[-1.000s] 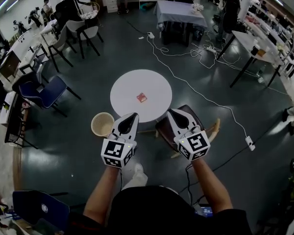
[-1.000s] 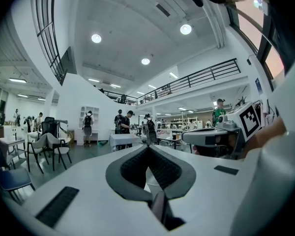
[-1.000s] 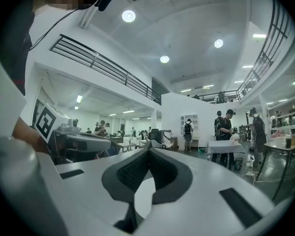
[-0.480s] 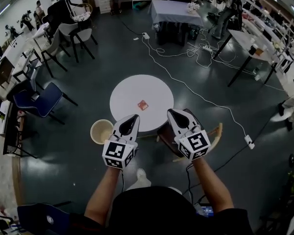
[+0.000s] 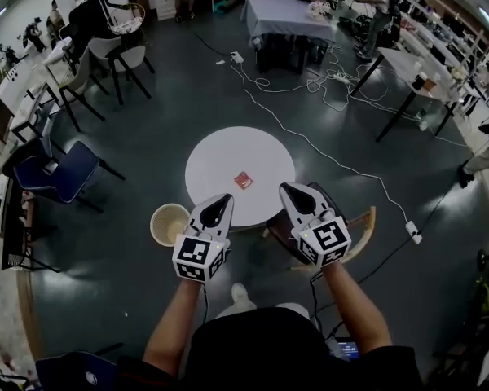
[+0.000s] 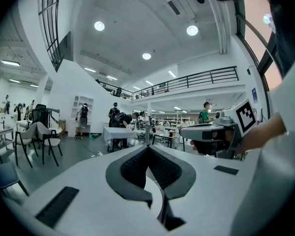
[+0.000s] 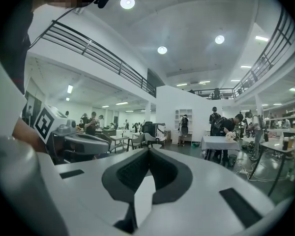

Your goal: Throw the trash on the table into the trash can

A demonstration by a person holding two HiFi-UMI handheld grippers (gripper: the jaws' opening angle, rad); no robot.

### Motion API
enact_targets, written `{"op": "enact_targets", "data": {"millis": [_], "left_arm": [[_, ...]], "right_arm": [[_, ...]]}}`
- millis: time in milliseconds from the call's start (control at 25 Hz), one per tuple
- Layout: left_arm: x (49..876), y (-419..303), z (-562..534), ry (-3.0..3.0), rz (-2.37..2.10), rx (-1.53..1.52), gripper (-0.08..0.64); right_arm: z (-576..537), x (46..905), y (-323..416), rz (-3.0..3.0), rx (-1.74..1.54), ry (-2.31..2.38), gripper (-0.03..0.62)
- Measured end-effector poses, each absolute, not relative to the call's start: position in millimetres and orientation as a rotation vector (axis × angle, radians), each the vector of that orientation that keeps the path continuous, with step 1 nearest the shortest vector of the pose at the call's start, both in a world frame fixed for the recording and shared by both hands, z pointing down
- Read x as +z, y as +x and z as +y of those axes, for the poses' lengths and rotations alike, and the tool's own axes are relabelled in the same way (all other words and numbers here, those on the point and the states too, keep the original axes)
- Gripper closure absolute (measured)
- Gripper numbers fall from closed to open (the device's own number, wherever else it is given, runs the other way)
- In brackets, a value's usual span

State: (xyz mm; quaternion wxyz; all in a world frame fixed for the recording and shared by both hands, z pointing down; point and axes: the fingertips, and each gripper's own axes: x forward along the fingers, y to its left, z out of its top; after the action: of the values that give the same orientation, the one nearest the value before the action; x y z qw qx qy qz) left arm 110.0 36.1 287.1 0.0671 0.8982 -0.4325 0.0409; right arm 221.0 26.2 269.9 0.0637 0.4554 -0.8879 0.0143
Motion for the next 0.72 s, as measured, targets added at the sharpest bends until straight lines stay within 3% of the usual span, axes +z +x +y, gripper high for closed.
{"op": "enact_targets", "data": {"millis": [720], "left_arm": [[356,104,-22,2.669,-1.194,0.258,0.551]], "right_arm": [[-30,312,217,-2.617,0.130,1.407,0.574]]}}
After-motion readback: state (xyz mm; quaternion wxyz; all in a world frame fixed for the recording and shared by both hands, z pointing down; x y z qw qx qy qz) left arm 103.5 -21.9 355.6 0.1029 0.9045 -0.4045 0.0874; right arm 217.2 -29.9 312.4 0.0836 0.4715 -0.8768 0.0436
